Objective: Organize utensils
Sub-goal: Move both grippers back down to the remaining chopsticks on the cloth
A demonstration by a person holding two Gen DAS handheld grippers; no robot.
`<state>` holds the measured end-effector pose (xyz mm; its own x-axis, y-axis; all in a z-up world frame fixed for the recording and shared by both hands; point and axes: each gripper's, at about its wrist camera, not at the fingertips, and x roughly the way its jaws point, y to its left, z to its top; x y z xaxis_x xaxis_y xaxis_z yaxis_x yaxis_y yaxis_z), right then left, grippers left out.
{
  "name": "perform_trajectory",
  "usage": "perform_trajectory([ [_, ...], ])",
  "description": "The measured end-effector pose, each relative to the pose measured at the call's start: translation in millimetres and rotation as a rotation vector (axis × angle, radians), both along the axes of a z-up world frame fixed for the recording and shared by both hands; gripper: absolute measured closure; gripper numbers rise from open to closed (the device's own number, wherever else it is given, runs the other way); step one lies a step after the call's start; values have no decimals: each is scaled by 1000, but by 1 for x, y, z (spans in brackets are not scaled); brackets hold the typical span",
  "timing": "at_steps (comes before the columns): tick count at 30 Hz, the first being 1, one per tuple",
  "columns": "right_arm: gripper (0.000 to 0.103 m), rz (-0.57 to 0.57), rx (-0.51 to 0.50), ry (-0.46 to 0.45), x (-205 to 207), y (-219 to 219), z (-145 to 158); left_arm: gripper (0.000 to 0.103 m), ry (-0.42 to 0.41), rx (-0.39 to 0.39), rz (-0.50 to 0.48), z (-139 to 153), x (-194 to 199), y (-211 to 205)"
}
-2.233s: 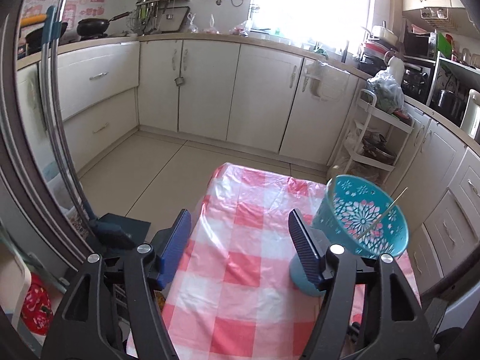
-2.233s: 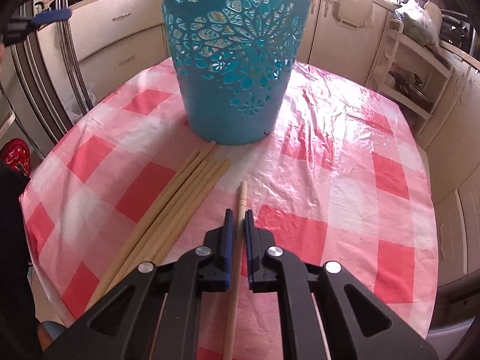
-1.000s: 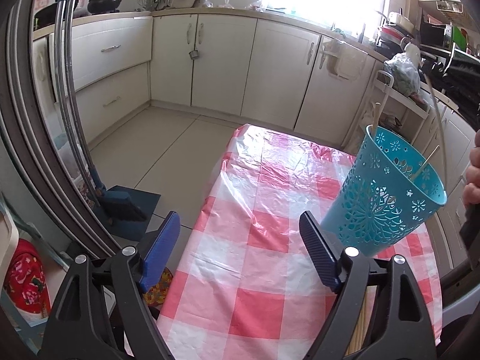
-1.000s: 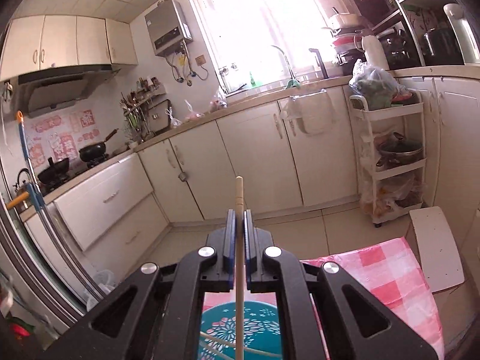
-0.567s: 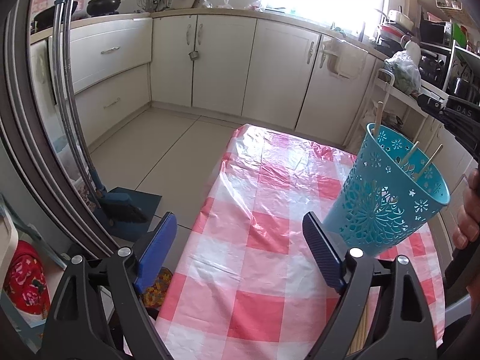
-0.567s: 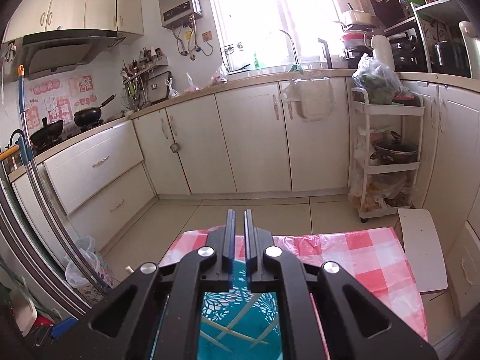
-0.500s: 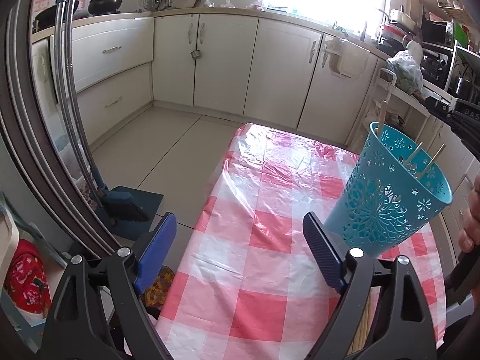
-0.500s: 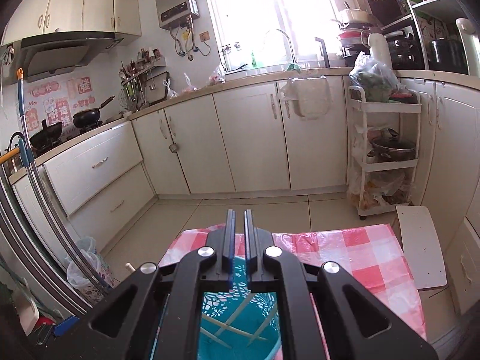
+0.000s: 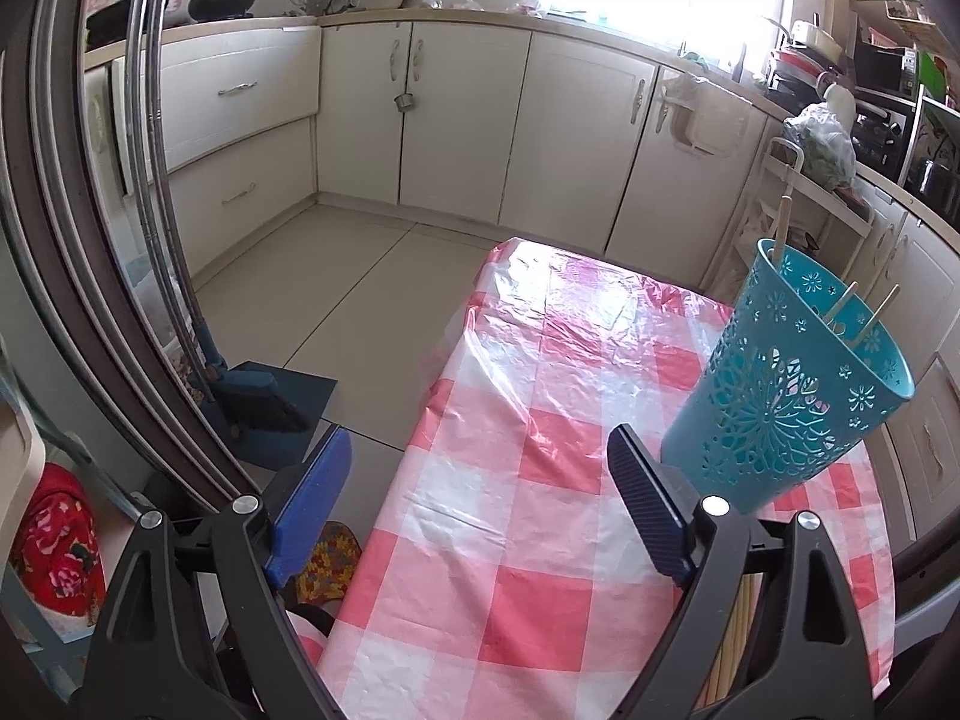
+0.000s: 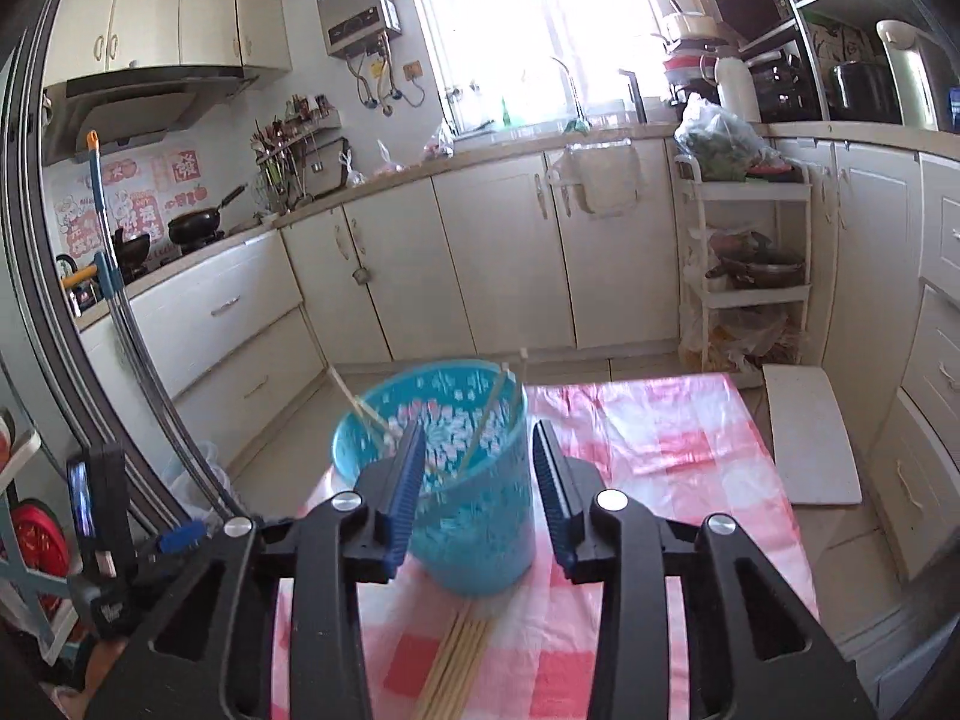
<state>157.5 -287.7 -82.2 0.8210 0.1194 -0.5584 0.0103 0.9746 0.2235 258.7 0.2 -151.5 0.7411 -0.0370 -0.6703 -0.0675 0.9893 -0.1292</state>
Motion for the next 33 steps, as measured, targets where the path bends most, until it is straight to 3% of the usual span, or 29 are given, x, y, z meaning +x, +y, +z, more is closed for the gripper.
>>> perform_trajectory([
  [6, 66, 32, 12, 280, -18, 8, -79, 20, 1, 35, -18, -2, -4, -9],
  [11, 74, 71, -2, 402, -15, 22, -118, 19, 6, 42, -25, -2, -6, -9],
  [27, 77, 84, -79, 429, -2, 39, -146, 17, 17, 25, -43, -4, -5, -9],
  [30, 89, 92, -103, 438, -2, 37, -146, 17, 24, 26, -53, -5, -5, -11],
  [33, 93, 110, -116, 445, -4, 32, -146, 17, 37, 34, -81, -7, -5, -17],
])
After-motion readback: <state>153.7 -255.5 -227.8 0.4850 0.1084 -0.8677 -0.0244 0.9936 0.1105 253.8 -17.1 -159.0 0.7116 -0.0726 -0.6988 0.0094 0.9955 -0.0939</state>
